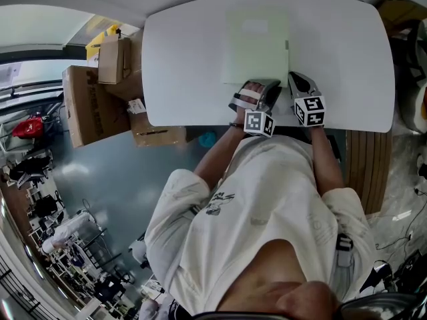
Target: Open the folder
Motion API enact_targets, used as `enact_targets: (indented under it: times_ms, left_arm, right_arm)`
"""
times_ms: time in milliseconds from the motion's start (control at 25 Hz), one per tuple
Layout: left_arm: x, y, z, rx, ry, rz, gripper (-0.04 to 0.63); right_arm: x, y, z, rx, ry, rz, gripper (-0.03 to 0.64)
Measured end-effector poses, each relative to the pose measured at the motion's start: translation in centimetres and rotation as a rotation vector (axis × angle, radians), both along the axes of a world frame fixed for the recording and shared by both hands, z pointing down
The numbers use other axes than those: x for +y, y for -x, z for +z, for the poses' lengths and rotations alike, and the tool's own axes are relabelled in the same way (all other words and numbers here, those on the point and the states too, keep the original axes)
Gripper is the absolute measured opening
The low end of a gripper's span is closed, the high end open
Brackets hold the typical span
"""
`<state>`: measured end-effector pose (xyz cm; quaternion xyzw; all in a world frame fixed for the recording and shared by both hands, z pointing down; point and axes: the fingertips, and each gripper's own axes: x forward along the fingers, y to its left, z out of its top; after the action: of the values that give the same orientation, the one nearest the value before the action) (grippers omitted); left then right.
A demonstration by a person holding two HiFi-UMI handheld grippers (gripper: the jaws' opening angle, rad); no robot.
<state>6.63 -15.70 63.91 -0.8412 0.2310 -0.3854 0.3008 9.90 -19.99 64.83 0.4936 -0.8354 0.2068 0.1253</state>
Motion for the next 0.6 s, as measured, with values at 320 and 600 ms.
enact_targets:
  times_ms: [320,600]
  left_arm:
    - [-0.1,-0.1,-1.2,0.026,-0.042,-0.021,0.034]
    - [-0.5,0.5,-3.1,0.108,-0.066,-0.061,0.021]
  right_arm:
    - [0.1,-0.2,0.0,0.018,-0.013,0.003,0.002]
    - [0.2,-0.2,0.0,0.034,-0.017,0.006,0.002]
